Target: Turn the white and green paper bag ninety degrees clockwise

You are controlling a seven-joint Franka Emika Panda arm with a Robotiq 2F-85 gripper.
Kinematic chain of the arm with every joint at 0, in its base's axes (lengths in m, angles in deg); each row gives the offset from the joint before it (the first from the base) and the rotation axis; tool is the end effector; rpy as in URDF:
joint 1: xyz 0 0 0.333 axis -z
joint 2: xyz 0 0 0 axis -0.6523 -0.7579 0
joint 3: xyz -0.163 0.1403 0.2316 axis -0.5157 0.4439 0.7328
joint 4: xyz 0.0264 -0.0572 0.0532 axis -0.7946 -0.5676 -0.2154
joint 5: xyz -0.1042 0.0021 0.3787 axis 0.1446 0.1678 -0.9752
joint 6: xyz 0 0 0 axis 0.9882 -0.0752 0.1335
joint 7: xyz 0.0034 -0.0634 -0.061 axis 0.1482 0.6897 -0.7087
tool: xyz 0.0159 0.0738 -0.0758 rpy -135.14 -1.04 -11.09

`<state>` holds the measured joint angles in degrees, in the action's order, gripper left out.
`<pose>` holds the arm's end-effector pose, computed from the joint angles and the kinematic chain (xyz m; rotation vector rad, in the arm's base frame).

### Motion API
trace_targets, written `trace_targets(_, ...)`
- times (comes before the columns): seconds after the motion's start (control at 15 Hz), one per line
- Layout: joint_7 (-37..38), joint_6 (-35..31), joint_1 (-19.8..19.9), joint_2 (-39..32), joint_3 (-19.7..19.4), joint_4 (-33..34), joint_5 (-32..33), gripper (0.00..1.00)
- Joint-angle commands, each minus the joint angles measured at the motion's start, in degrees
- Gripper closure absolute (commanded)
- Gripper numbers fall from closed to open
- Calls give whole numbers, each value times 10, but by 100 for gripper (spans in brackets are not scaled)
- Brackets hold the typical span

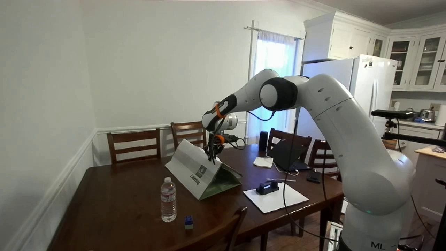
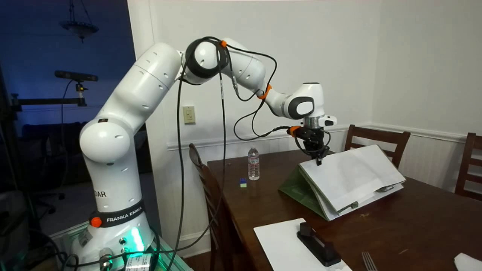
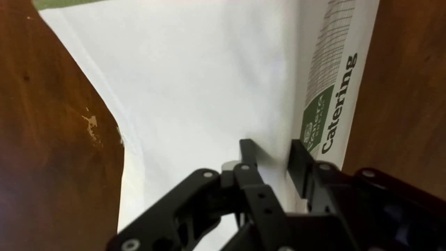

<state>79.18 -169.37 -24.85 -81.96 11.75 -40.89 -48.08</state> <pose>0.6843 -0.2651 0.2920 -3.0506 0.6700 -0.3159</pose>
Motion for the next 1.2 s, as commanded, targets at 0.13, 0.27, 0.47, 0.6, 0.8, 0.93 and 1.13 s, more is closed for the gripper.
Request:
trace_targets(0.13, 161, -38, -45, -5, -42, -11, 13, 97)
trace_targets(0.27, 234, -42, -68, -10, -69, -12, 25, 96)
trace_targets(0.47, 334, -45, -98, -18, -99, -11, 28, 98)
trace_targets(0.6, 394, -34, -108, -24, -104, 3, 14, 99)
trace_targets(0.8, 478, -8, -111, -28, -96, 32, -1, 99)
trace_targets(0.93, 525, 0, -106, -26, -85, 51, -13, 98)
trace_targets(1.13, 531, -6, -101, -20, -75, 41, 1, 97)
